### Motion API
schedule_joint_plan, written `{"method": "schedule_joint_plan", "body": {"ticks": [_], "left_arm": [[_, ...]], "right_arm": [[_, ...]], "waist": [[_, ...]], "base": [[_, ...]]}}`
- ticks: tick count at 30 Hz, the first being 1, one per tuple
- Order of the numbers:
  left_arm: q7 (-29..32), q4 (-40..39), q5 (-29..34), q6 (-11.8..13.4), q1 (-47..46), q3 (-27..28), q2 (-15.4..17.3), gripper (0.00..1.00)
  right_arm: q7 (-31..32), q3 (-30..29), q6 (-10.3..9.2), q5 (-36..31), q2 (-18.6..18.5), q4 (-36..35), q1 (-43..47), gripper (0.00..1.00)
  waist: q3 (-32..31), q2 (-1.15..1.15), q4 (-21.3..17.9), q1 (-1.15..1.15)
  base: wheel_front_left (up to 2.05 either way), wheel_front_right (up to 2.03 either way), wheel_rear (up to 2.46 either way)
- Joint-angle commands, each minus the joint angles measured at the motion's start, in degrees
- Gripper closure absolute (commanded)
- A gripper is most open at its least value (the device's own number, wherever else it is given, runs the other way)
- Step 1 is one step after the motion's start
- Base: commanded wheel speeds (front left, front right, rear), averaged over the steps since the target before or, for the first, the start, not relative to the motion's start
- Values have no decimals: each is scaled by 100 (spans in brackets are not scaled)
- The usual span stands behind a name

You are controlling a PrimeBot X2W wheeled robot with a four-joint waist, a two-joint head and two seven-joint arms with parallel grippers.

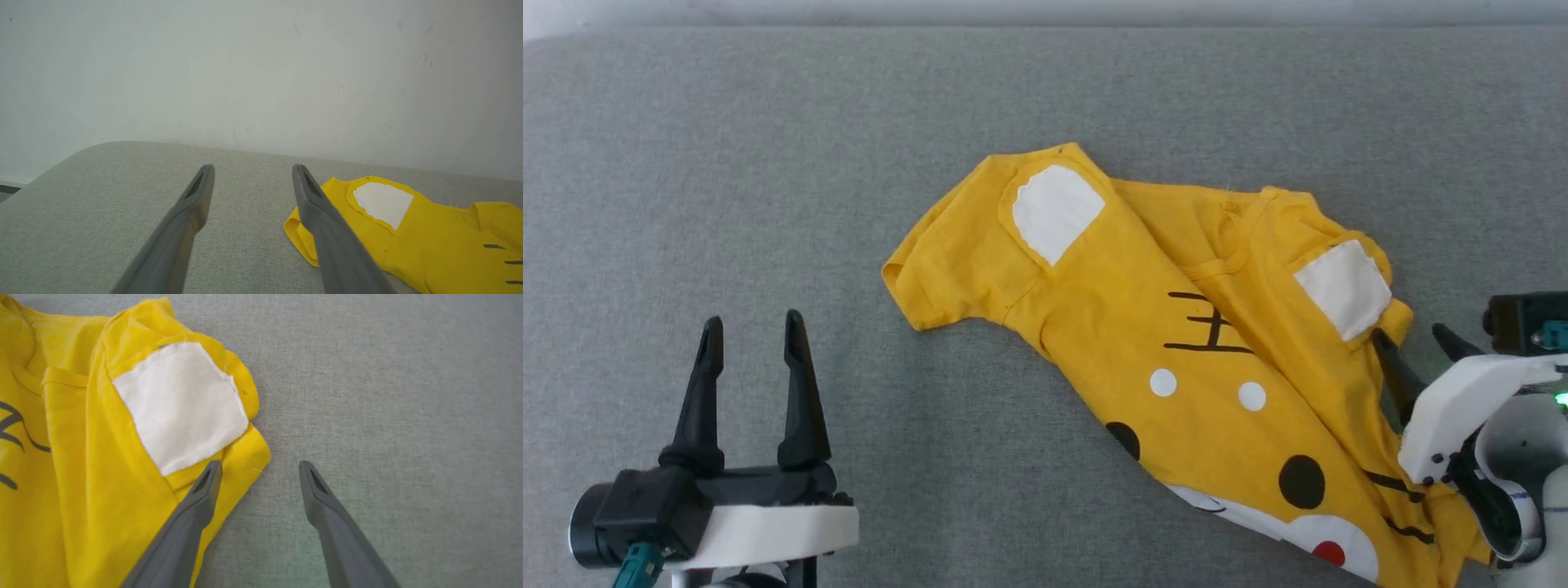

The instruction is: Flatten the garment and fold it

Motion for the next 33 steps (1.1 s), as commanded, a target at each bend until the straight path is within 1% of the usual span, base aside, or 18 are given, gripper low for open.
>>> {"method": "schedule_joint_plan", "body": {"ticks": [1, 2, 3, 4, 8, 12, 15, 19, 24, 28, 30, 31, 32, 33], "left_arm": [[-2, -11, 13, 21, -116, 6, 24, 0], [-4, -9, 12, 22, -124, 8, 23, 0], [-6, -7, 11, 22, -132, 7, 22, 0], [-8, -4, 11, 23, -138, 6, 21, 0], [-16, 16, 7, 38, -154, 14, 15, 0], [-25, 16, -3, 66, -131, 62, 22, 0], [-31, 18, -12, 65, -125, 79, 29, 0], [-40, 28, -17, 60, -134, 73, 21, 0], [-39, 56, -26, 43, -154, 35, 11, 0], [9, 79, -27, 30, -185, 11, 43, 0], [50, 74, -19, 31, -208, 3, 65, 0], [73, 70, -15, 32, -220, 0, 77, 0], [95, 65, -12, 34, -231, -2, 89, 0], [114, 61, -7, 38, -239, -2, 100, 0]], "right_arm": [[-18, 39, -4, -41, -14, 120, -115, 0], [-6, 55, -4, -40, -11, 199, -145, 54], [-12, 63, -4, -39, -7, 261, -177, 82], [-23, 57, -4, -48, -3, 318, -206, 100], [-129, 18, -4, -87, 21, 463, -301, 100], [-291, -144, -4, -135, -13, 441, -435, 100], [-376, -535, -4, -262, -151, 300, -500, 100], [-447, -1220, -4, -694, -486, 115, -381, 100], [-482, -2062, -4, -1101, -488, 234, -110, 100], [-627, -2482, -4, -1439, -340, 640, -3, 100], [-773, -2585, -4, -1742, -330, 844, 34, 100], [-839, -2630, -4, -1824, -288, 941, 15, 91], [-892, -2666, -4, -1859, -222, 1024, -27, 55], [-962, -2654, -4, -1881, -174, 1071, -75, 0]], "waist": [[96, 0, 87, -1], [109, 0, 94, -1], [121, 0, 100, -1], [131, 0, 104, -1], [136, 0, 85, -1], [109, 0, -24, -1], [80, 0, -97, -1], [74, 0, -131, -1], [128, 0, -124, -1], [160, 0, -96, -1], [160, 0, -77, -1], [156, 0, -72, -1], [149, 0, -70, -1], [139, 0, -74, -1]], "base": [[0, 0, 0], [0, 0, 0], [0, 0, 0], [0, 0, 0], [0, 0, 0], [0, 0, 0], [0, 0, 0], [0, 0, 0], [0, 0, 0], [0, 0, 0], [0, 0, 0], [0, 0, 0], [0, 0, 0], [0, 0, 0]]}}
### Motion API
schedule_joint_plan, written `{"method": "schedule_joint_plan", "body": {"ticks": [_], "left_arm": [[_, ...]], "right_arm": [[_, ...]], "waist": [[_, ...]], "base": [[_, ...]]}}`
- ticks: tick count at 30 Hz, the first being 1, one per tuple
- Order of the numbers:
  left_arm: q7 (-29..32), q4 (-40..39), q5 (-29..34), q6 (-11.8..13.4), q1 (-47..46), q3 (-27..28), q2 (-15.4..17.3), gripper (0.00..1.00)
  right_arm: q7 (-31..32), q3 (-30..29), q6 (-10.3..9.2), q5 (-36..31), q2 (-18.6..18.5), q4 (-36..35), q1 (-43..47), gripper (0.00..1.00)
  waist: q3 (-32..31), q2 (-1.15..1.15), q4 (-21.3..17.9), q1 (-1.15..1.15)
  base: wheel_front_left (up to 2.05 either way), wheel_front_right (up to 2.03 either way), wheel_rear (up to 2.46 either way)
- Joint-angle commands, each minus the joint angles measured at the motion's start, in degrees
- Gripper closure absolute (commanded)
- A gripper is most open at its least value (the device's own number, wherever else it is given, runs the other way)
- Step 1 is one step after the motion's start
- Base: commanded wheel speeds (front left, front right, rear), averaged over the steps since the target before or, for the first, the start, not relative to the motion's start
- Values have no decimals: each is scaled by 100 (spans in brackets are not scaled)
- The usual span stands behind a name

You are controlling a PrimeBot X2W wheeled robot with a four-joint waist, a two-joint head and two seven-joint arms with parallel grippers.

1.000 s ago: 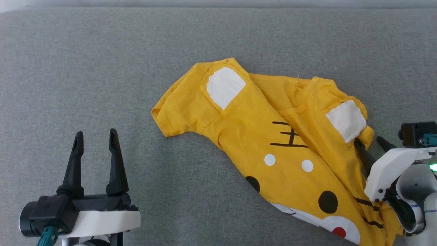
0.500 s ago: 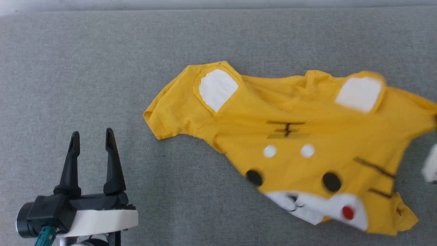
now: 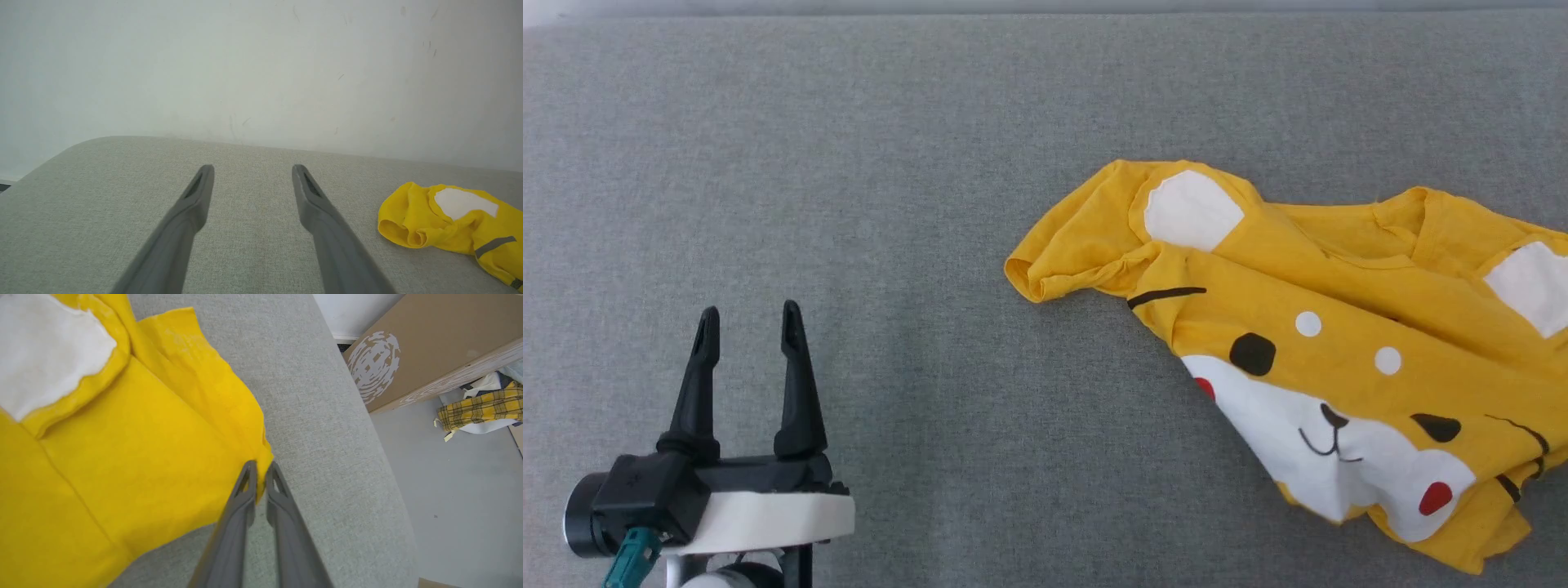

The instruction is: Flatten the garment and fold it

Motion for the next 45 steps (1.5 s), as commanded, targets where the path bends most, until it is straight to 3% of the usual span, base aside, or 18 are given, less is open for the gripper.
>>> {"method": "schedule_joint_plan", "body": {"ticks": [1, 6, 10, 18, 22, 26, 30, 35, 45], "left_arm": [[32, -8, -2, 4, -107, 1, 52, 0], [70, -9, -1, 28, -86, -4, 67, 0], [57, 26, -25, 18, -60, -58, 31, 0], [-74, 29, -49, 15, 52, -81, -85, 0], [-118, -31, -57, 9, 141, -25, -91, 0], [-110, -52, -15, -94, 59, -94, -23, 0], [187, 50, 186, -333, -390, -341, 208, 0], [868, 462, 436, -842, -1465, -825, 448, 0], [2220, 2280, 508, -1993, -3598, -1802, 334, 0]], "right_arm": [[-155, 33, -12, -64, 100, 40, -121, 0], [-432, 258, -12, 94, 238, -274, -411, 0], [-636, 628, -12, 373, 381, -961, -511, 0], [-1524, 1206, -12, 866, 838, -2564, 287, 0], [-1773, 1321, -12, 1583, 849, -2662, 827, 0], [-1957, 1429, -12, 1864, 850, -2618, 1106, 0], [-2012, 1409, -12, 1786, 851, -2616, 1120, 0], [-1951, 1437, -12, 1731, 851, -2684, 1035, 0], [-1817, 1564, -12, 1795, 852, -3008, 876, 0]], "waist": [[-28, 0, -14, 0], [-126, 0, -89, 0], [-262, 0, -115, 0], [-466, 0, -30, 0], [-457, 0, -70, 0], [-428, 0, -185, 0], [-409, 0, -241, 0], [-336, 0, -240, 0], [58, 0, -357, 0]], "base": [[0, 0, 0], [0, 0, 0], [0, 0, 0], [0, 0, 0], [0, 0, 0], [0, 0, 0], [0, 0, 0], [0, 0, 0], [0, 0, 0]]}}
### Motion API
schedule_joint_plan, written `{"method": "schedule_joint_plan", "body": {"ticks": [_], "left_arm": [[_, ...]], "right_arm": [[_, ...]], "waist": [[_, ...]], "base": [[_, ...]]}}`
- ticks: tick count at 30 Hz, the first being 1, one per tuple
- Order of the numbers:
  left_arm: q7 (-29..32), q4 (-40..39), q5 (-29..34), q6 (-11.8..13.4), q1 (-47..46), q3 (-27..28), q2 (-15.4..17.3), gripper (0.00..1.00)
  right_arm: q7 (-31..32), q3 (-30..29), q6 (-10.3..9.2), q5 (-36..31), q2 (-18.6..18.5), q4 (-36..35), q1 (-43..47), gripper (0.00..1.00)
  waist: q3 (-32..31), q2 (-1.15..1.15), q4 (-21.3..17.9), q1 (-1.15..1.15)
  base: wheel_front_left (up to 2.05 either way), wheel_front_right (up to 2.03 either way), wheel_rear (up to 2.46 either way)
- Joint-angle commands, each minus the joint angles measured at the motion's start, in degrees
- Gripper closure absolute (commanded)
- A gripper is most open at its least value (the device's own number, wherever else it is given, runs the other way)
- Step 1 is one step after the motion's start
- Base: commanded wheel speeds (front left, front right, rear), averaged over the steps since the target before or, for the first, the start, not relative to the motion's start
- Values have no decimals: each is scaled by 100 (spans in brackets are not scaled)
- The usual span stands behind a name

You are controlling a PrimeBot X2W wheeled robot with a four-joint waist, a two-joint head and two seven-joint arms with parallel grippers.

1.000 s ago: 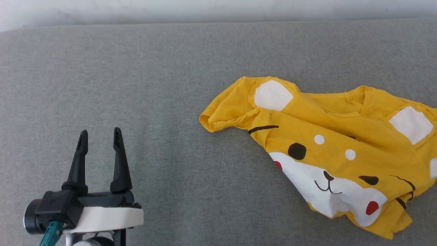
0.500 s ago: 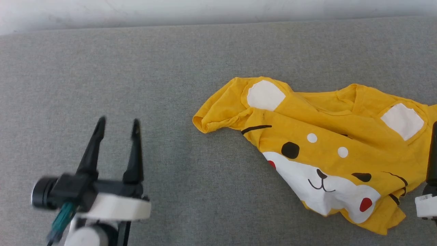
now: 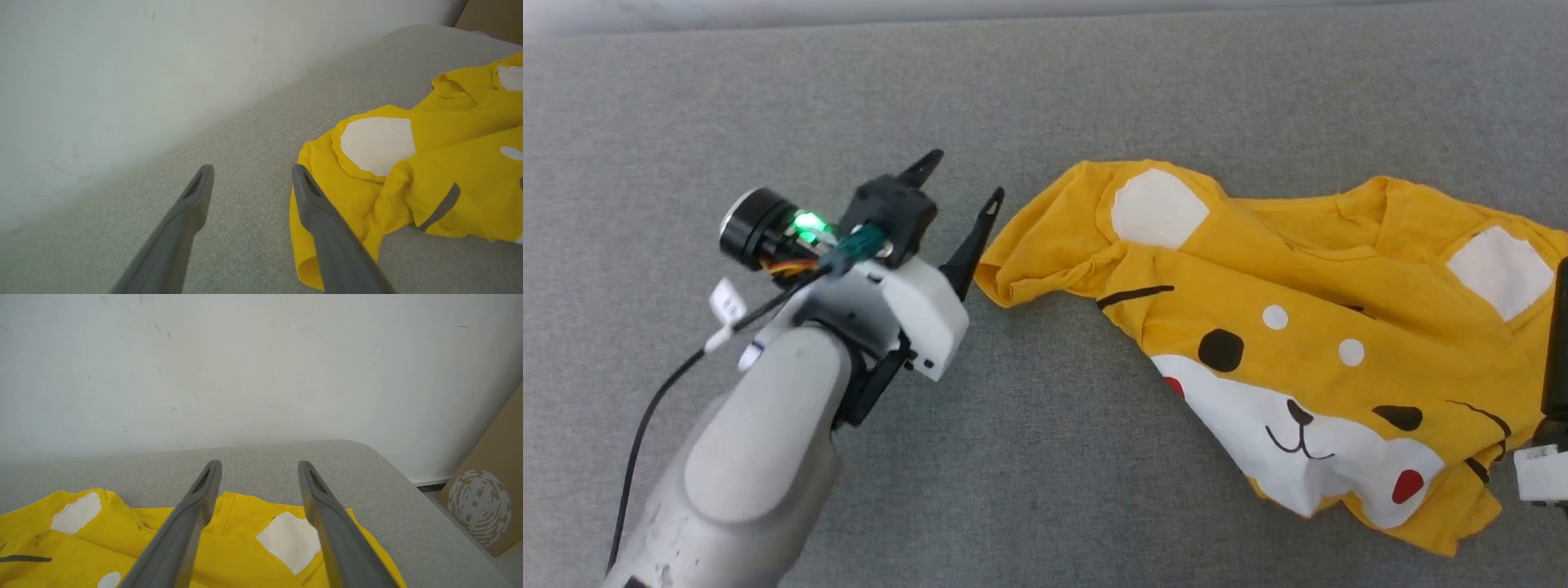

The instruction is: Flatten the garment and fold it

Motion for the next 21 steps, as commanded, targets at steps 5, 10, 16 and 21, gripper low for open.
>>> {"method": "schedule_joint_plan", "body": {"ticks": [5, 10, 16, 21], "left_arm": [[656, 718, -128, -244, -506, -368, 4, 0], [1150, 1033, -497, -323, -632, -610, 55, 0], [1360, 1089, -889, -348, -597, -885, 82, 100], [1426, 950, -1258, -353, -598, -1242, 210, 100]], "right_arm": [[47, -47, -11, 43, 17, -82, -72, 0], [37, -71, -11, 86, 17, -70, -60, 0], [33, -37, -11, 115, 17, -21, -93, 0], [42, -33, -11, 111, 17, -17, -112, 0]], "waist": [[281, 0, -141, -1], [377, 0, -153, -1], [392, 0, -119, -1], [376, 0, -80, -1]], "base": [[0, 0, 0], [0, 0, 0], [0, 0, 0], [0, 0, 0]]}}
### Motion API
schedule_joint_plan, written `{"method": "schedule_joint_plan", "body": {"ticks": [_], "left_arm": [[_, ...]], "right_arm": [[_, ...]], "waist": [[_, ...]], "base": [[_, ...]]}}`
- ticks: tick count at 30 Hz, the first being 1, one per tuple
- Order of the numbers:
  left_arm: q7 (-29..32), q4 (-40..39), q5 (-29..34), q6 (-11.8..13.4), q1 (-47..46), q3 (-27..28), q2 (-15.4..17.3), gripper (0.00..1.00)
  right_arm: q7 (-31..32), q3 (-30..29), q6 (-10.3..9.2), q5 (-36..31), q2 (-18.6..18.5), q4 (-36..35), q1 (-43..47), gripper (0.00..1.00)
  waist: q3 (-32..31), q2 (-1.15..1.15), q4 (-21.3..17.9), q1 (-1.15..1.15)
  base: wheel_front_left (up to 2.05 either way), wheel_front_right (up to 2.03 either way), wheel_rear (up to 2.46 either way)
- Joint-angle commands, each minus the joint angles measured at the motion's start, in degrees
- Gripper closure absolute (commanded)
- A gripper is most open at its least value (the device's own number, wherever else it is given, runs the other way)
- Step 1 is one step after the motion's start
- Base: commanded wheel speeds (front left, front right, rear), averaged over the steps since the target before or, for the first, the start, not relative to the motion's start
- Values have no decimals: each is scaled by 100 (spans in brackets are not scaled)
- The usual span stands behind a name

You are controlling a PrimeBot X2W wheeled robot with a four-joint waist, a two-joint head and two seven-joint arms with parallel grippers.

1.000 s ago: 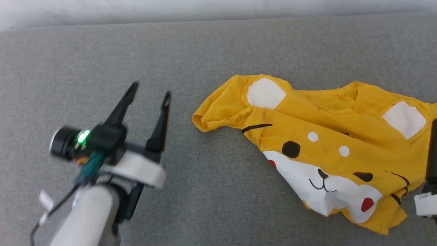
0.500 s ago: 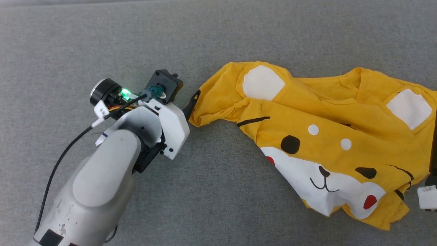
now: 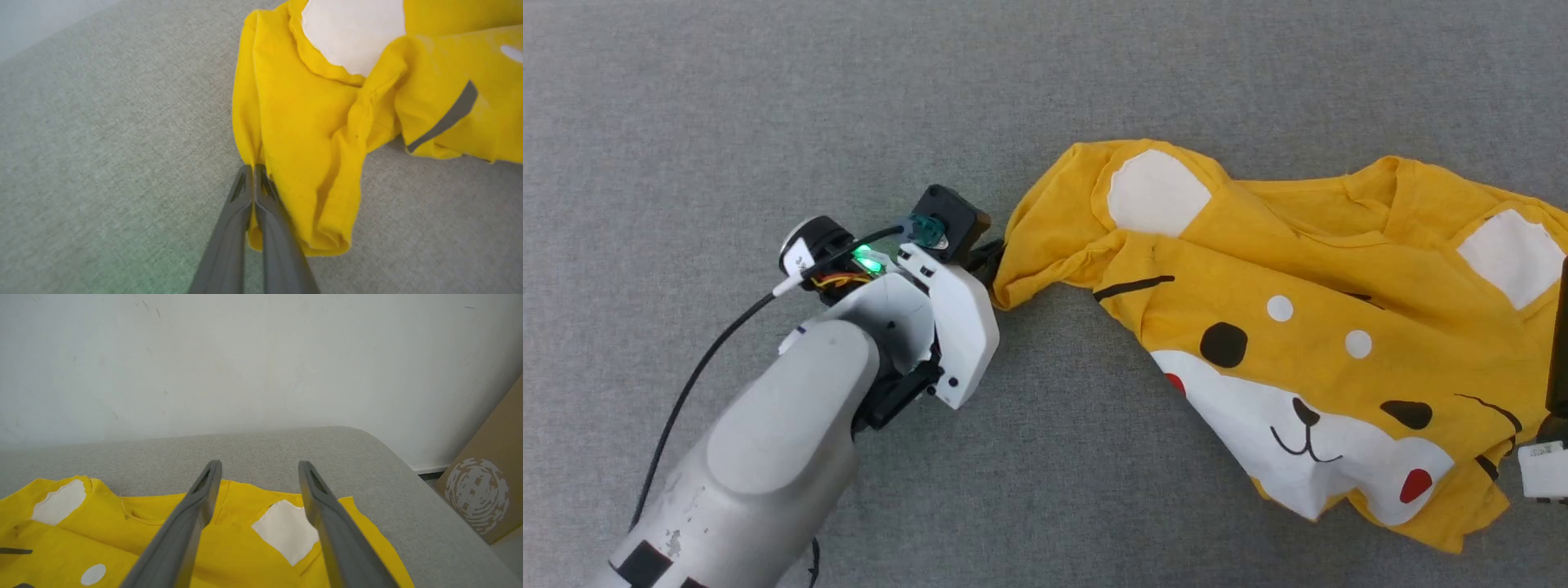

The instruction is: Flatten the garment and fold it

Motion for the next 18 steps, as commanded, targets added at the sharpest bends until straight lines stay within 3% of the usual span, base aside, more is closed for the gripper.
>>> {"method": "schedule_joint_plan", "body": {"ticks": [1, 9, 18], "left_arm": [[71, 41, -122, -42, 20, -152, 123, 100], [-410, -7, -268, 18, -161, 8, 246, 100], [-1035, 38, 90, 722, -396, 517, 554, 100]], "right_arm": [[-2, 5, -11, 41, 17, 11, -72, 0], [-5, -1, -11, 62, 17, 4, -72, 0], [-20, 44, -11, 97, 17, 35, -47, 0]], "waist": [[-7, 0, 11, 0], [-31, 0, 18, 0], [24, 0, 3, 0]], "base": [[0, 0, 0], [0, 0, 0], [0, 0, 0]]}}
